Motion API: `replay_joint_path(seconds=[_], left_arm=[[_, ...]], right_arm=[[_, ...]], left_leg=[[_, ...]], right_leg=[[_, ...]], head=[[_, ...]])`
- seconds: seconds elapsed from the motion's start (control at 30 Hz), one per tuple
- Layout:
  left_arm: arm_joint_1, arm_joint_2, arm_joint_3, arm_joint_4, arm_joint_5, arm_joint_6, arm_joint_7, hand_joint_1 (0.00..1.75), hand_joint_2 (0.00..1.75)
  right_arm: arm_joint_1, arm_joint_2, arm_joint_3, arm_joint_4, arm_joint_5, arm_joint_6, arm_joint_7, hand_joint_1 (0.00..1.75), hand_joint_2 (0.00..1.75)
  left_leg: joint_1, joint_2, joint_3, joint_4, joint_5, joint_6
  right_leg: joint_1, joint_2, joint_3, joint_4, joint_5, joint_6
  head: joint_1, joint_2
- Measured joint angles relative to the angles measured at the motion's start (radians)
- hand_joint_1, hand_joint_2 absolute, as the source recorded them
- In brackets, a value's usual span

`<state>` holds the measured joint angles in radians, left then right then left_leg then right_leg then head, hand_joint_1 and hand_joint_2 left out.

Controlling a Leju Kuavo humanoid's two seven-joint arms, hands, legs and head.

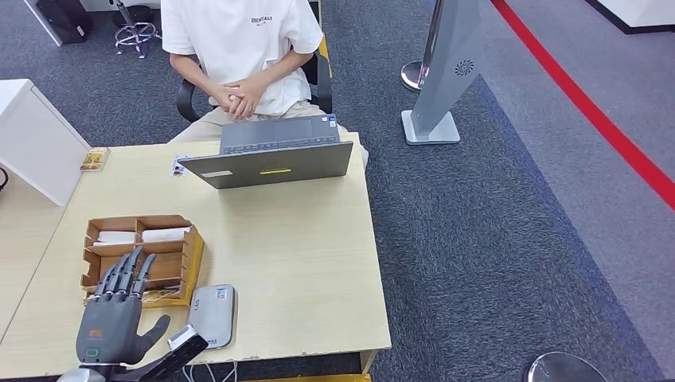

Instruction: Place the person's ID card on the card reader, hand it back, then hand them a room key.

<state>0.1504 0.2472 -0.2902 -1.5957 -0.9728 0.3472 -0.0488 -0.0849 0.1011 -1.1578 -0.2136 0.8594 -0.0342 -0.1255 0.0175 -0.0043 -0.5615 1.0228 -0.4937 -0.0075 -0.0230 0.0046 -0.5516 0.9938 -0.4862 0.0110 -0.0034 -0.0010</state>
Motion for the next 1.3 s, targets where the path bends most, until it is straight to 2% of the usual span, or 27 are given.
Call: replay_joint_path(seconds=[1.3], left_arm=[[0.041, -0.018, 0.101, 0.005, -0.005, 0.04, 0.012, 0.0, 1.75]], right_arm=[[0.0, 0.0, 0.0, 0.0, 0.022, 0.004, 0.007, 0.0, 1.75]], left_leg=[[0.0, 0.0, 0.0, 0.0, 0.0, 0.0]], right_leg=[[0.0, 0.0, 0.0, 0.0, 0.0, 0.0]], head=[[0.0, 0.0]])
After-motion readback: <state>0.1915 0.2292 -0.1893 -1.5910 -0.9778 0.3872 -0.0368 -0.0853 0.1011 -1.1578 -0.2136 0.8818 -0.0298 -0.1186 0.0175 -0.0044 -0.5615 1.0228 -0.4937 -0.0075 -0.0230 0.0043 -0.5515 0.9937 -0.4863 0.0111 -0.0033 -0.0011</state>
